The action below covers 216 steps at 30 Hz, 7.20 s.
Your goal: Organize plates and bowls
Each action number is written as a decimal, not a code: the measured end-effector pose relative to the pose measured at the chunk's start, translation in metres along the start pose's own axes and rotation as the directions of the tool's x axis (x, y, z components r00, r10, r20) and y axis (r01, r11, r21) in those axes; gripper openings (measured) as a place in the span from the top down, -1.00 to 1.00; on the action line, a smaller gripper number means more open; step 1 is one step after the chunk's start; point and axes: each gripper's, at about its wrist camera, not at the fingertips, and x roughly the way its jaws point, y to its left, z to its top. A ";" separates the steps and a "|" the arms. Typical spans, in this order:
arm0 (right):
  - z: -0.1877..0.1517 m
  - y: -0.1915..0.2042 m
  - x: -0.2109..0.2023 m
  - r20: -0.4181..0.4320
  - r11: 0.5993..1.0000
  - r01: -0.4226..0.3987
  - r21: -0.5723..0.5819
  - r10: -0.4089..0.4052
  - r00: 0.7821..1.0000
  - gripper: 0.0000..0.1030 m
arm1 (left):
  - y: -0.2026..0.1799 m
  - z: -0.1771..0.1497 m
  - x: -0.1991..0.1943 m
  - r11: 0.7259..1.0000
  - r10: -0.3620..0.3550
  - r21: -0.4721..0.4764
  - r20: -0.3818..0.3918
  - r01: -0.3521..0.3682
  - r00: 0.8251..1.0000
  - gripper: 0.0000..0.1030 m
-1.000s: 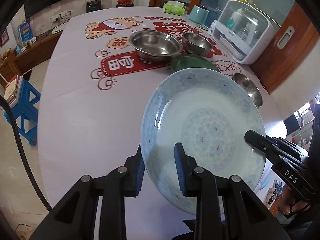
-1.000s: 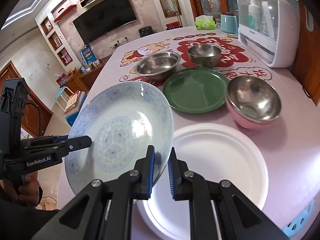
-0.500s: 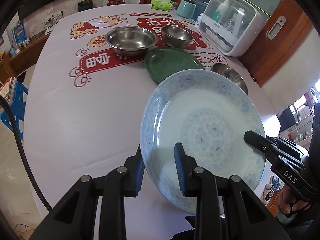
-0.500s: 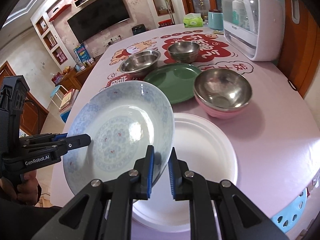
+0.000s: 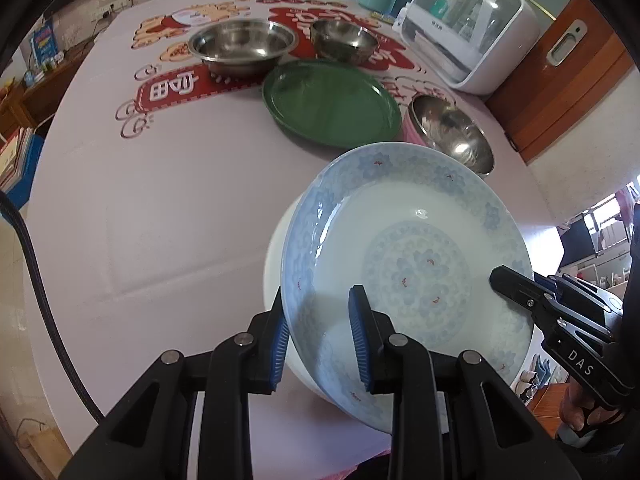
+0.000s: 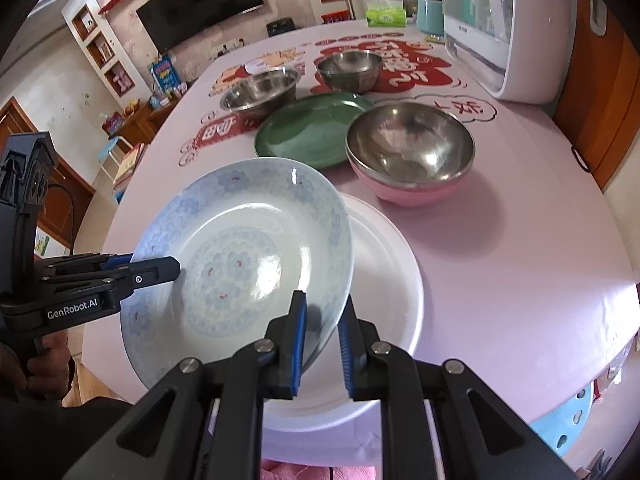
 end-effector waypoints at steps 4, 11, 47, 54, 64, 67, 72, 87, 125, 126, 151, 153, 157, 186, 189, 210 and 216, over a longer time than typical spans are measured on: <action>0.000 -0.010 0.008 -0.052 1.000 -0.007 -0.016 0.006 0.999 0.71 | -0.006 0.001 0.012 1.000 0.016 -0.019 -0.039 -0.017 0.999 0.49; 0.000 -0.025 0.027 -0.133 0.999 -0.017 -0.042 0.011 0.991 0.70 | -0.009 0.000 0.027 0.997 0.035 -0.060 -0.085 -0.040 0.996 0.49; 0.013 -0.015 0.043 -0.087 0.991 -0.009 -0.134 -0.003 0.996 0.41 | -0.030 0.001 0.013 0.998 0.056 -0.012 0.009 -0.055 0.998 0.43; 0.015 -0.004 0.035 -0.039 0.998 0.018 -0.054 -0.020 0.999 0.21 | -0.010 0.005 -0.004 0.999 0.046 0.005 0.038 -0.047 0.998 0.38; 0.010 0.015 0.021 0.022 0.996 0.067 0.051 -0.068 0.997 0.01 | 0.019 0.007 -0.021 0.998 0.043 0.042 0.040 -0.044 0.998 0.08; 0.007 0.017 0.017 0.029 0.993 0.086 0.083 -0.088 0.996 0.00 | 0.026 0.007 -0.026 0.998 0.047 0.029 0.030 -0.047 0.998 0.04; 0.007 0.013 0.002 0.060 0.985 0.113 0.130 -0.121 0.991 -0.02 | 0.027 0.009 -0.035 0.998 0.051 0.038 0.051 -0.053 0.997 -0.11; 0.065 -0.045 -0.044 0.164 0.986 0.095 0.137 -0.117 0.979 -0.37 | 0.001 0.048 -0.060 0.994 0.094 -0.071 0.115 -0.087 0.989 -0.38; 0.232 -0.098 0.018 0.079 0.957 -0.169 -0.235 0.192 0.978 -0.48 | -0.010 0.111 -0.006 0.851 0.242 -0.490 0.050 -0.187 0.969 -0.54; 0.235 -0.097 0.022 0.072 0.956 -0.170 -0.237 0.192 0.979 -0.48 | -0.009 0.112 -0.004 0.848 0.242 -0.495 0.045 -0.189 0.969 -0.54; 0.235 -0.128 0.152 -0.244 0.955 -0.293 -0.049 0.273 0.930 -0.48 | 0.020 0.144 0.112 0.797 0.162 -0.569 -0.119 -0.201 0.980 -0.54; 0.233 -0.127 0.159 -0.267 0.953 -0.299 -0.041 0.278 0.923 -0.48 | 0.023 0.146 0.119 0.796 0.157 -0.571 -0.124 -0.200 0.980 -0.54; 0.231 -0.126 0.168 -0.292 0.944 -0.331 -0.018 0.311 0.904 -0.48 | 0.029 0.149 0.128 0.796 0.140 -0.576 -0.124 -0.186 0.982 -0.54; 0.228 -0.120 0.195 -0.357 0.889 -0.455 0.041 0.439 0.825 0.66 | 0.032 0.166 0.136 0.821 0.165 -0.536 -0.104 -0.195 0.981 0.34; 0.229 -0.119 0.194 -0.359 0.895 -0.446 0.021 0.423 0.832 0.72 | 0.032 0.162 0.135 0.818 0.142 -0.550 -0.092 -0.169 0.986 0.42; 0.236 -0.111 0.160 -0.281 0.880 -0.474 -0.017 0.451 0.847 0.74 | 0.019 0.157 0.099 0.823 0.163 -0.554 0.025 -0.122 0.986 0.45; 0.237 -0.107 0.147 -0.262 0.878 -0.477 -0.036 0.452 0.853 0.73 | 0.018 0.148 0.080 0.824 0.161 -0.559 0.073 -0.094 0.984 0.45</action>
